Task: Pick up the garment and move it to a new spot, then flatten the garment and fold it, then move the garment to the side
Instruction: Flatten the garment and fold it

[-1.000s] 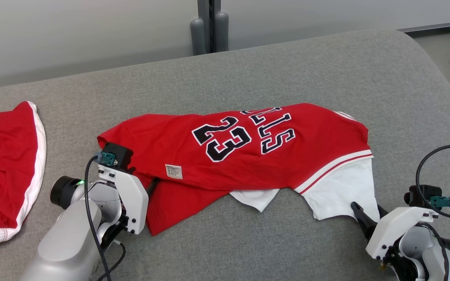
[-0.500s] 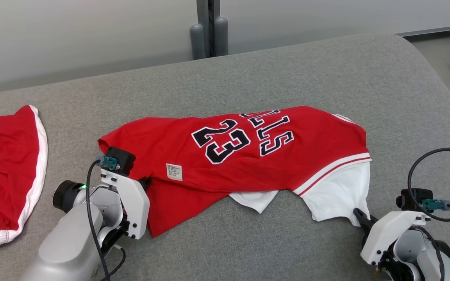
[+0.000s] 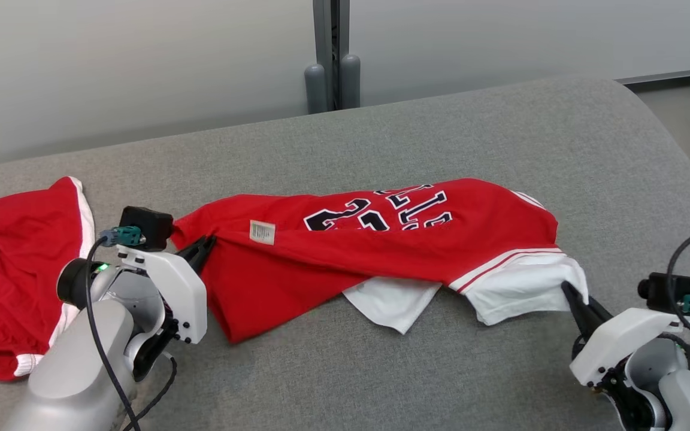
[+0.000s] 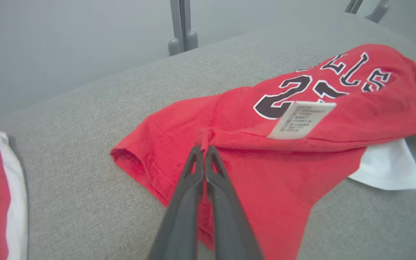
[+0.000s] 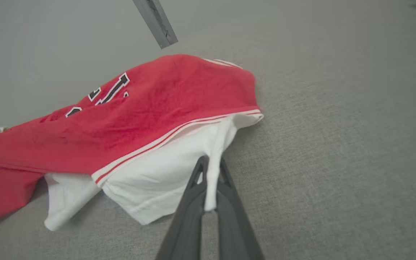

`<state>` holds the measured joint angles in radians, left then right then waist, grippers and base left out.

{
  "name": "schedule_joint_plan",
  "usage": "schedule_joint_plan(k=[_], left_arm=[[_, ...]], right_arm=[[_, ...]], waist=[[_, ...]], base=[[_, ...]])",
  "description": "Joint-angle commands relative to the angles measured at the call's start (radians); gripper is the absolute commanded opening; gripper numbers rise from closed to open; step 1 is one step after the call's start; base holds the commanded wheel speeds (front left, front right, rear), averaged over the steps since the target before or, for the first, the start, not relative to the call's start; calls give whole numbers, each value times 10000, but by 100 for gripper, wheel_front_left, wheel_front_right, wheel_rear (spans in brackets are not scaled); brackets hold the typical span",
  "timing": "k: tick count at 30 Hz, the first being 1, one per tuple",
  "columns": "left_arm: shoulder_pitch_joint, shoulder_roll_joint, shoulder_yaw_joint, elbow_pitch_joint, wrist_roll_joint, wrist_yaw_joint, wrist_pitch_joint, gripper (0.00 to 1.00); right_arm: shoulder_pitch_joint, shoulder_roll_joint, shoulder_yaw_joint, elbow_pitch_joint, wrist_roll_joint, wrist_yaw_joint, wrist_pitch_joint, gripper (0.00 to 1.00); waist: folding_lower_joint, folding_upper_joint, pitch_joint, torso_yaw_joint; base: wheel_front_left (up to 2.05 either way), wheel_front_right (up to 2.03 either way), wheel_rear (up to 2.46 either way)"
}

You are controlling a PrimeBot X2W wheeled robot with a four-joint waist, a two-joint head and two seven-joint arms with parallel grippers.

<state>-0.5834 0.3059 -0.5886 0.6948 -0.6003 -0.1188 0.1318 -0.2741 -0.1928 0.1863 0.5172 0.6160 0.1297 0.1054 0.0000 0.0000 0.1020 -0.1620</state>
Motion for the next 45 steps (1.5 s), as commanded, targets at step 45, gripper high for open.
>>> schedule_joint_plan(k=[45], left_arm=[[-2334, 2328, 1353, -4972, -380, 423, 1265, 0]], right_arm=[[-4092, -1227, -1217, -4639, -12, 21, -117, 0]], waist=[[0, 0, 2587, 606]], base=[[0, 0, 0]])
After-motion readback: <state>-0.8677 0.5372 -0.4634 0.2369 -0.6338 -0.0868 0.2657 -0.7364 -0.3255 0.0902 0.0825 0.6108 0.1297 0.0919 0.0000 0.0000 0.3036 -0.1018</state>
